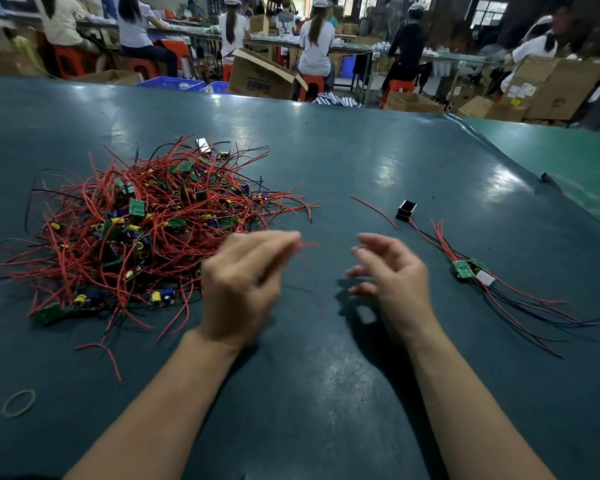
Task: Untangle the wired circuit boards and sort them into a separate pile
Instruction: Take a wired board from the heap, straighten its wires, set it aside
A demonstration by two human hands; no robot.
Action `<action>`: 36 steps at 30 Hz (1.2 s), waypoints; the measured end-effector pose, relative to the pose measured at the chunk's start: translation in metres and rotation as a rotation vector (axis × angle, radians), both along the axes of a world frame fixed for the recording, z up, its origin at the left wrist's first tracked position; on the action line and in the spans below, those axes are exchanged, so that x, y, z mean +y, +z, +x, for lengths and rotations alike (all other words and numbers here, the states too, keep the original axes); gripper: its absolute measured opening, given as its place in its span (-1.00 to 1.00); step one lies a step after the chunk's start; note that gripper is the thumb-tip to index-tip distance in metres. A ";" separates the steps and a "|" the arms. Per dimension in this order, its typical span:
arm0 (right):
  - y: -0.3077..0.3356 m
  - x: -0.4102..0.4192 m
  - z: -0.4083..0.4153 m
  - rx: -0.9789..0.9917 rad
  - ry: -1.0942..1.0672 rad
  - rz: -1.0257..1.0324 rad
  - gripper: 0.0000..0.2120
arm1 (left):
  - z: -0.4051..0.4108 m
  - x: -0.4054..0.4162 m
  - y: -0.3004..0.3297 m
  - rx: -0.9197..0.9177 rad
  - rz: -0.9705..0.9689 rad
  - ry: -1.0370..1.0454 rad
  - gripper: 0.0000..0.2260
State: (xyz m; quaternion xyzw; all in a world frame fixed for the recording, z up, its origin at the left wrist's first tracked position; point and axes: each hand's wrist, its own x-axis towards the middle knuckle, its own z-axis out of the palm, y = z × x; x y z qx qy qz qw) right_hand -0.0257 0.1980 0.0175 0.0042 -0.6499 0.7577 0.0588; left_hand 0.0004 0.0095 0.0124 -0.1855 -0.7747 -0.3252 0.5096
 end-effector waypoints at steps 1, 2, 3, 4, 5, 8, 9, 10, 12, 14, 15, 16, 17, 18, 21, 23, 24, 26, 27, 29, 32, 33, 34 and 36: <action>-0.003 -0.005 0.003 0.026 0.161 0.084 -0.72 | 0.003 0.009 -0.002 -0.017 -0.035 -0.123 -0.89; -0.005 -0.008 0.006 0.091 0.261 0.220 -0.66 | 0.004 0.017 -0.004 -0.040 -0.071 -0.230 -0.89; -0.007 -0.009 0.006 0.174 0.274 0.368 -0.62 | 0.005 0.022 -0.005 -0.061 -0.102 -0.306 -0.89; -0.009 -0.008 0.005 0.246 0.247 0.476 -0.62 | 0.005 0.026 -0.005 -0.078 -0.122 -0.350 -0.90; -0.010 -0.007 0.004 0.274 0.215 0.538 -0.60 | 0.005 0.027 -0.005 -0.094 -0.130 -0.373 -0.89; -0.009 -0.006 0.003 0.233 0.227 0.535 -0.42 | 0.006 0.028 -0.005 -0.111 -0.128 -0.418 -0.89; -0.010 -0.007 0.004 0.232 0.264 0.526 -0.40 | 0.006 0.028 -0.005 -0.108 -0.139 -0.432 -0.89; -0.011 -0.009 0.005 0.256 0.284 0.517 -0.42 | 0.007 0.030 -0.006 -0.102 -0.155 -0.446 -0.90; -0.010 -0.011 0.006 0.313 0.255 0.472 -0.52 | 0.009 0.034 -0.005 -0.094 -0.184 -0.461 -0.89; -0.008 -0.012 0.004 0.274 0.184 0.281 -0.66 | 0.009 0.036 -0.001 -0.030 -0.211 -0.389 -0.87; -0.005 -0.011 0.004 0.211 0.156 0.139 -0.80 | 0.009 0.035 0.000 0.023 -0.214 -0.327 -0.88; -0.003 -0.009 0.003 0.131 0.144 0.021 -0.96 | 0.008 0.034 0.000 0.062 -0.197 -0.278 -0.90; -0.001 -0.007 0.003 0.065 0.125 -0.046 -0.88 | 0.007 0.033 -0.001 0.063 -0.155 -0.260 -0.87; 0.002 -0.005 0.003 0.013 0.130 -0.066 -0.76 | 0.007 0.031 -0.002 0.015 -0.099 -0.271 -0.80; 0.004 -0.003 0.005 -0.053 0.228 -0.087 -0.62 | 0.003 0.029 -0.004 -0.337 0.173 -0.254 -0.71; 0.004 -0.003 0.007 -0.087 0.327 -0.024 -0.63 | 0.000 0.030 -0.001 -0.576 0.384 -0.317 -0.77; 0.005 -0.004 0.009 -0.084 0.365 0.013 -0.64 | -0.001 0.029 0.002 -0.647 0.467 -0.384 -0.79; 0.003 -0.002 0.009 -0.072 0.412 0.032 -0.64 | -0.003 0.027 0.004 -0.688 0.559 -0.505 -0.80; 0.004 -0.002 0.009 -0.067 0.425 0.035 -0.64 | -0.004 0.025 0.004 -0.689 0.581 -0.548 -0.81; 0.007 -0.003 0.010 -0.073 0.442 0.045 -0.66 | -0.004 0.023 0.002 -0.691 0.623 -0.615 -0.83; 0.010 -0.003 0.012 -0.074 0.454 0.077 -0.63 | -0.004 0.023 0.001 -0.734 0.745 -0.697 -0.84; 0.010 -0.003 0.012 -0.078 0.452 0.083 -0.61 | -0.005 0.024 0.002 -0.756 0.804 -0.727 -0.84; 0.011 -0.003 0.012 -0.096 0.455 0.066 -0.58 | -0.006 0.025 0.003 -0.769 0.862 -0.757 -0.86; 0.013 -0.002 0.011 -0.164 0.485 -0.055 -0.51 | -0.007 0.025 0.005 -0.776 0.980 -0.813 -0.91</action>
